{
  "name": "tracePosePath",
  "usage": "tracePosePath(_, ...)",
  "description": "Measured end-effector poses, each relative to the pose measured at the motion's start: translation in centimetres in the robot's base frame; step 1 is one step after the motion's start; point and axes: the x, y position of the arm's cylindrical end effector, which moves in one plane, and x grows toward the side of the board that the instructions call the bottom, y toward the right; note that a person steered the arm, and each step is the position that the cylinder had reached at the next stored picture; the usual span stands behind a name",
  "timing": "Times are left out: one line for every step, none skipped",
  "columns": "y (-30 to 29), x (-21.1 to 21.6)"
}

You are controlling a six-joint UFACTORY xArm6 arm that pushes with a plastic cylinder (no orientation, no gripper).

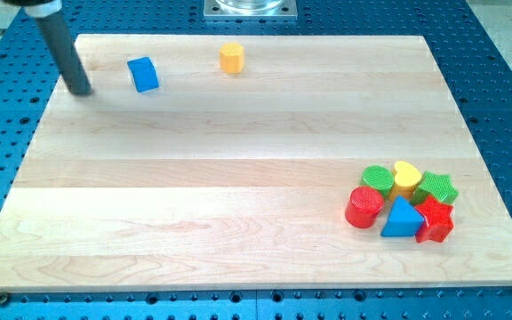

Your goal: Push cube into group of blocks

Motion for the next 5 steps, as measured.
tracePosePath(1.2, -2.4)
tracePosePath(11.2, -0.7)
tracePosePath(21.8, 4.1)
tracePosePath(19.8, 2.7)
tracePosePath(14.5, 2.2)
